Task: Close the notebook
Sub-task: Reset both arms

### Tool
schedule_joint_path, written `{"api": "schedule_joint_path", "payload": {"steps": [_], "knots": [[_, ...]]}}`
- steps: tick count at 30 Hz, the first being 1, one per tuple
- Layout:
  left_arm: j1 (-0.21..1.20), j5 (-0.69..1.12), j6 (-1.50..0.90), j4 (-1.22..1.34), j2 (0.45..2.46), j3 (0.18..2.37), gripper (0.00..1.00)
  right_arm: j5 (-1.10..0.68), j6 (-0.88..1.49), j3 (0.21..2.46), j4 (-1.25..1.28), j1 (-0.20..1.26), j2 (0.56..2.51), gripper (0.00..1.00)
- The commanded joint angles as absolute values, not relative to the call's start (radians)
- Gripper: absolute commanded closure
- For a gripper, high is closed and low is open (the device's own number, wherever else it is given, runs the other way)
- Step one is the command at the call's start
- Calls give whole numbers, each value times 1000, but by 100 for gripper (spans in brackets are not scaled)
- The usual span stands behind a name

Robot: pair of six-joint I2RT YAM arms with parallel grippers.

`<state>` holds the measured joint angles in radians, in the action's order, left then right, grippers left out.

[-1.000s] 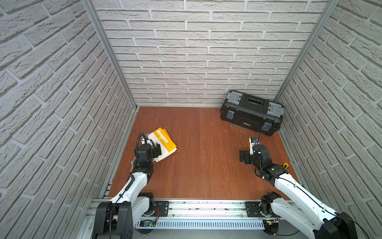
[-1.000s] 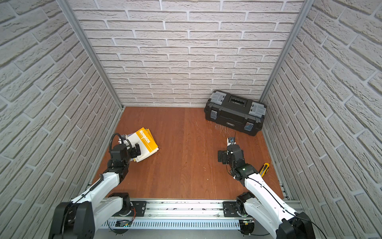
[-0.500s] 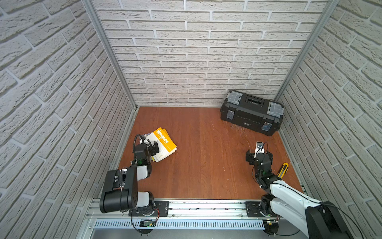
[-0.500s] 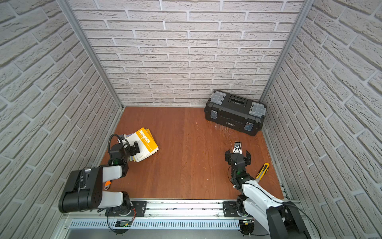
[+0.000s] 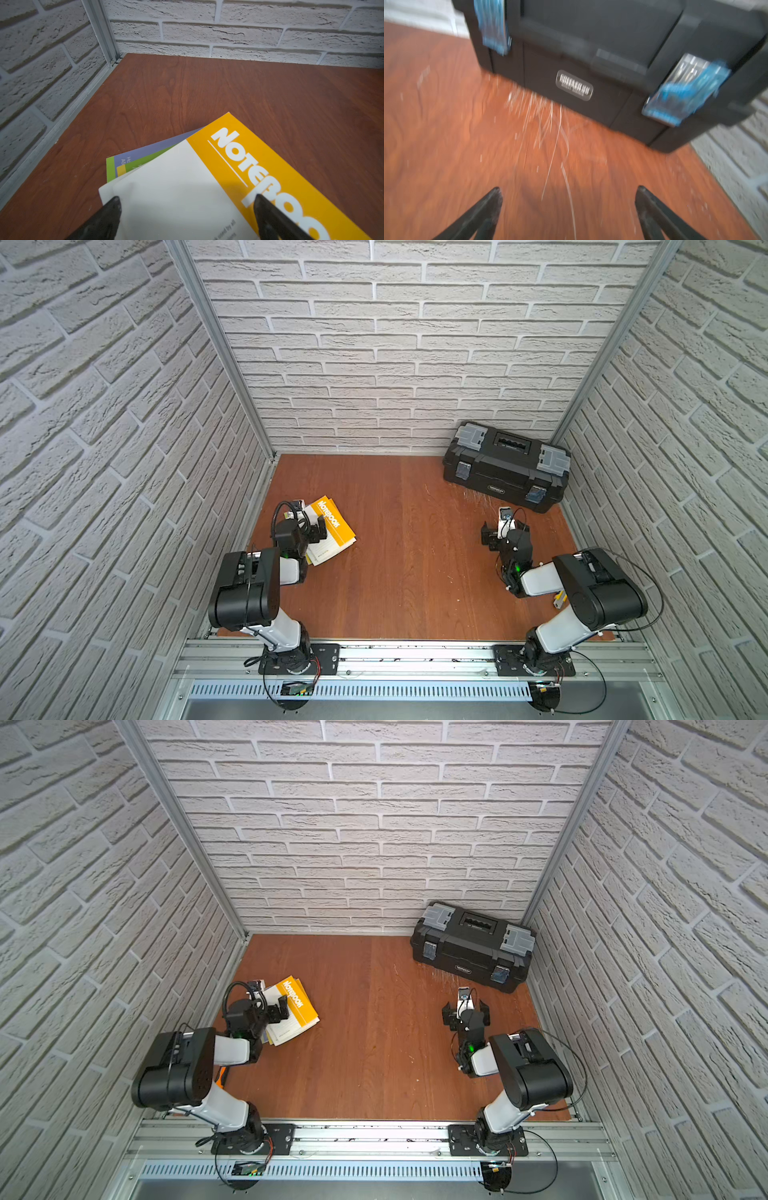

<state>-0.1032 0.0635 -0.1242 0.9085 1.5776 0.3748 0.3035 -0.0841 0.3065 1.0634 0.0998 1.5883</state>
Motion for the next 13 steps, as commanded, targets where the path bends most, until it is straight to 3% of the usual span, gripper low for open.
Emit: {"api": "schedule_joint_path", "payload": {"steps": [1,13], "knots": [[-98,41,-94,935,1574,379,2,267,-61,287,1140,91,1578,1],[-94,65,-83,975,1572,358,2,279,-63,285,1144,96,1576,1]]}}
